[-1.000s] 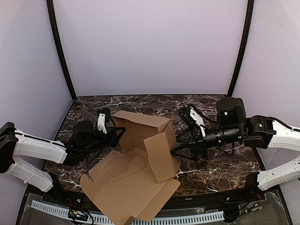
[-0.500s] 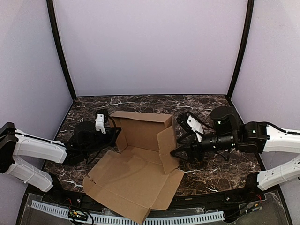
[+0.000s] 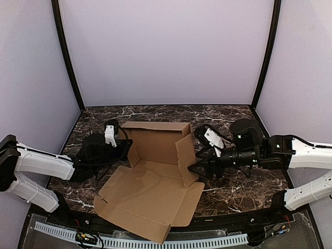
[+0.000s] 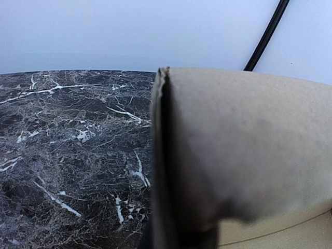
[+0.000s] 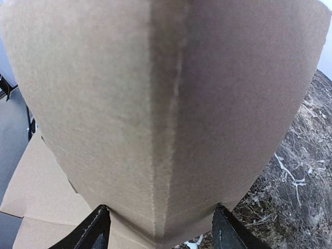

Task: Fold the paper box

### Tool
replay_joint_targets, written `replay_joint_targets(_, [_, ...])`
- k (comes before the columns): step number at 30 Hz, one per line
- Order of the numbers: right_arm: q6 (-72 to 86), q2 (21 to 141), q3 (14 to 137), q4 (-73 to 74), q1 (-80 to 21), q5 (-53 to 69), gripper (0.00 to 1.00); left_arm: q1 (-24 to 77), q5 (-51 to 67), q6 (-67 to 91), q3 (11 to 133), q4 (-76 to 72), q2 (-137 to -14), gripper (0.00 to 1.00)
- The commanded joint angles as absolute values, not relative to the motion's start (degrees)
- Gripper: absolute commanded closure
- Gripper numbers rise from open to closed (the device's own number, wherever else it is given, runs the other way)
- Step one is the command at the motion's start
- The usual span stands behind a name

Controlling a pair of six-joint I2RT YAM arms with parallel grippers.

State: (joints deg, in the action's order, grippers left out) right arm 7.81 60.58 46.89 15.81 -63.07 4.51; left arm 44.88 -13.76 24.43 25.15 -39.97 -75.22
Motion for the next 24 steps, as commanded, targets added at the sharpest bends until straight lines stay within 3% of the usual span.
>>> replay_joint_targets(1, [5.68, 63.68, 48.19, 13.94, -63.62, 0.20, 0.34, 44.82, -14.23, 25.24, 26.41, -40.31, -75.46, 0.99])
replay_joint_targets(24, [9.31, 81.42, 43.85, -8.40, -63.63, -26.65, 0.35, 49.54, -27.38, 14.96, 22.79, -55.10, -82.74, 0.99])
